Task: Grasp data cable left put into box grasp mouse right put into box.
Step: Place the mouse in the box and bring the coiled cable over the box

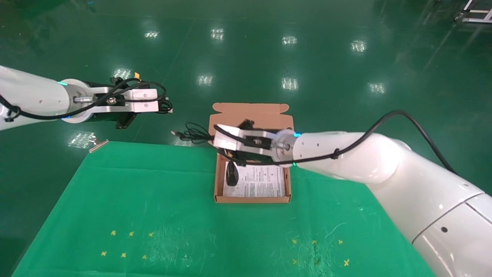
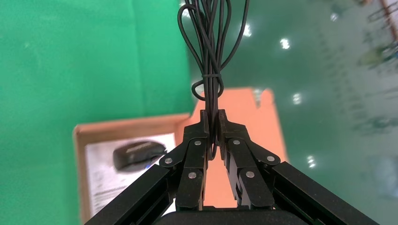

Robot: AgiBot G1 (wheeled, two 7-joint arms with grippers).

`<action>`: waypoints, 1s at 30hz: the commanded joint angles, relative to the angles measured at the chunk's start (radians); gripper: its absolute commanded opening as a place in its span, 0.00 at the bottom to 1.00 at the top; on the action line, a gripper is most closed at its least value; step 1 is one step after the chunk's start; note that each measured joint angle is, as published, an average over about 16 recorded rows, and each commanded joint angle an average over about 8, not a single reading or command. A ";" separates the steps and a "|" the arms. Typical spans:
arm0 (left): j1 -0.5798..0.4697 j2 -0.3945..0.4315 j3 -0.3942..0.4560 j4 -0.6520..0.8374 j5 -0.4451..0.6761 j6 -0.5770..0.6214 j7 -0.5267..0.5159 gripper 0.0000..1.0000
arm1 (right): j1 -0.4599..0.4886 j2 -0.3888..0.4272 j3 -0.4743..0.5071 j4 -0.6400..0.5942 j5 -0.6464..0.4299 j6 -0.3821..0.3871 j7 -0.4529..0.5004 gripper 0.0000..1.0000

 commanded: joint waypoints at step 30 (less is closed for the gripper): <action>0.035 0.037 0.005 -0.014 -0.035 -0.032 0.014 0.00 | 0.000 0.030 -0.113 -0.130 0.052 -0.002 0.074 1.00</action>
